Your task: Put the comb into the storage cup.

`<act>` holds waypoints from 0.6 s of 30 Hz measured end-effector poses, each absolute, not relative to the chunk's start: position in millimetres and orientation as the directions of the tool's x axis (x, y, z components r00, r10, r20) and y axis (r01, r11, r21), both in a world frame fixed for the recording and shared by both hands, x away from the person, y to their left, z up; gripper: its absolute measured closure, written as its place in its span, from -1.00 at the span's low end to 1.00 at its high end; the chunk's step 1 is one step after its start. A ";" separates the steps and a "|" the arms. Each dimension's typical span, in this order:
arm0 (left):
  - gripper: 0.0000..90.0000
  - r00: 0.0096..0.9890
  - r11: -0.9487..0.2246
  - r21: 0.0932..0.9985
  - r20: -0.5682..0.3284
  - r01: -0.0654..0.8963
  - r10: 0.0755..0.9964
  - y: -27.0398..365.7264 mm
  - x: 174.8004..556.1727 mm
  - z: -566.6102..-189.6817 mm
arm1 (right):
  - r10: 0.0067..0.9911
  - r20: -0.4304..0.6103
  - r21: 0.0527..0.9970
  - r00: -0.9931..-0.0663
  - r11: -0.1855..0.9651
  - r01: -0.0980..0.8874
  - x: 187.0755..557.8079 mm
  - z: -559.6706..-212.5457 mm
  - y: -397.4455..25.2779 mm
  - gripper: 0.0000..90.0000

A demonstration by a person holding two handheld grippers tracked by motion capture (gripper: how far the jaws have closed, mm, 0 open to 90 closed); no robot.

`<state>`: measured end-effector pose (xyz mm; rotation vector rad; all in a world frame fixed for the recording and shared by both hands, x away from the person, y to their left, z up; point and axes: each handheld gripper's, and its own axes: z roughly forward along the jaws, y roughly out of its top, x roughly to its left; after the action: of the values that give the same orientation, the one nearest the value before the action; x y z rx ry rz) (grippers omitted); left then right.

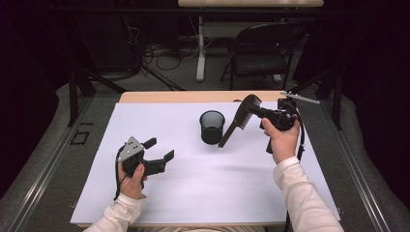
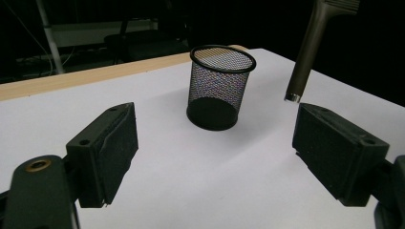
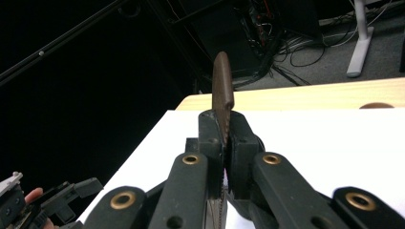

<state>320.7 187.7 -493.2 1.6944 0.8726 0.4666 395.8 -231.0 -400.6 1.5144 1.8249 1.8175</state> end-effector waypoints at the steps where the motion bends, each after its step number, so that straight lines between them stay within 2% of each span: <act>1: -0.65 0.649 -0.110 0.944 -0.127 0.312 0.750 187.9 320.8 -493.2 | 0.713 0.513 0.819 -0.479 -0.240 0.521 396.9 -398.1 -231.2 0.94; 18: -0.65 0.644 -0.105 0.943 -0.131 0.315 0.754 188.5 321.5 -493.8 | 0.753 0.476 0.843 -0.455 -0.243 0.480 421.1 -359.1 -231.8 0.94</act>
<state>321.5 188.5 -493.8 1.6922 0.8806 0.4667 421.1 -231.8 -359.1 1.4953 1.7739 1.7639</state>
